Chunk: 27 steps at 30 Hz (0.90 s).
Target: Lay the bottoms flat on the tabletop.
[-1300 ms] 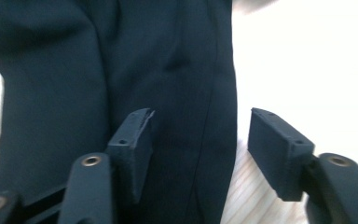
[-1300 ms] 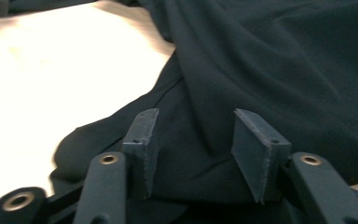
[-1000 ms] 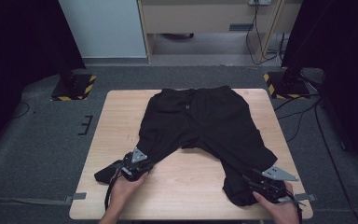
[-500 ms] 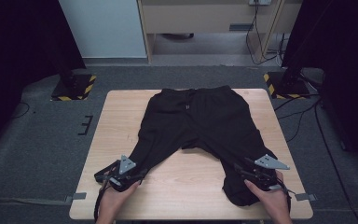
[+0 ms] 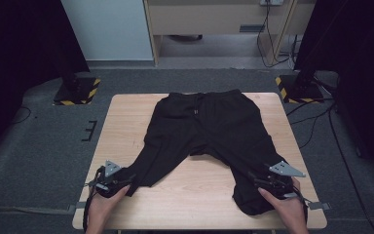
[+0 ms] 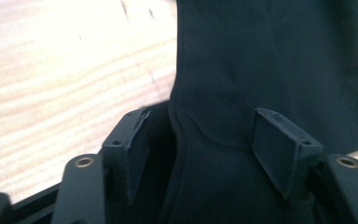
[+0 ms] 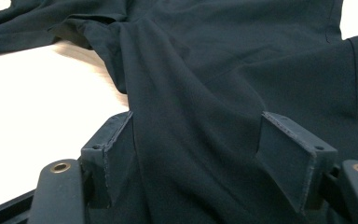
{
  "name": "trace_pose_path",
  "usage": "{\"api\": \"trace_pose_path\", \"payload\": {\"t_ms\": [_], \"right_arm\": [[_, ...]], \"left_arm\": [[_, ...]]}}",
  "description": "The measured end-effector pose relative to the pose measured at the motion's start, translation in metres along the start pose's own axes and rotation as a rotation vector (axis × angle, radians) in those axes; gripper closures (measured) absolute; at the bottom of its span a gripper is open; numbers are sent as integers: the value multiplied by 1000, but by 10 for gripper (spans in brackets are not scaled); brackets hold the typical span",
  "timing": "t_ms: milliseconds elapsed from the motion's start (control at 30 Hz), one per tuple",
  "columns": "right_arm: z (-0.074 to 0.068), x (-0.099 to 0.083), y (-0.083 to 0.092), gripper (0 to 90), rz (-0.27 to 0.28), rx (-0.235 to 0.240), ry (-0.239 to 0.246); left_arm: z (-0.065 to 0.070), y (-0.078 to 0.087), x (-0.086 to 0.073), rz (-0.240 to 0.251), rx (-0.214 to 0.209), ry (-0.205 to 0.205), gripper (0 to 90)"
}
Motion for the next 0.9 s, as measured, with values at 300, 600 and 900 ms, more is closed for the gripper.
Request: {"api": "trace_pose_path", "payload": {"t_ms": [300, 600, 900], "right_arm": [[2, -2, 0, 289, -7, 2, -6], [3, -10, -1, 455, -47, 8, 15], [0, -24, -10, 513, -127, 24, 25]], "left_arm": [[14, 15, -10, -82, -97, 76, 680], [27, 25, -11, -114, -139, 29, 848], [38, 55, -14, -67, -118, -37, 851]]}}
Point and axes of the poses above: each handheld gripper's, and its own axes: y roughly backward along the jaws, x roughly out of its top, z roughly to its right, the point moved 8 cm from there along -y, roughly forward along the jaws, and after that the axes turned 3 degrees about z, right-handed, at the moved point
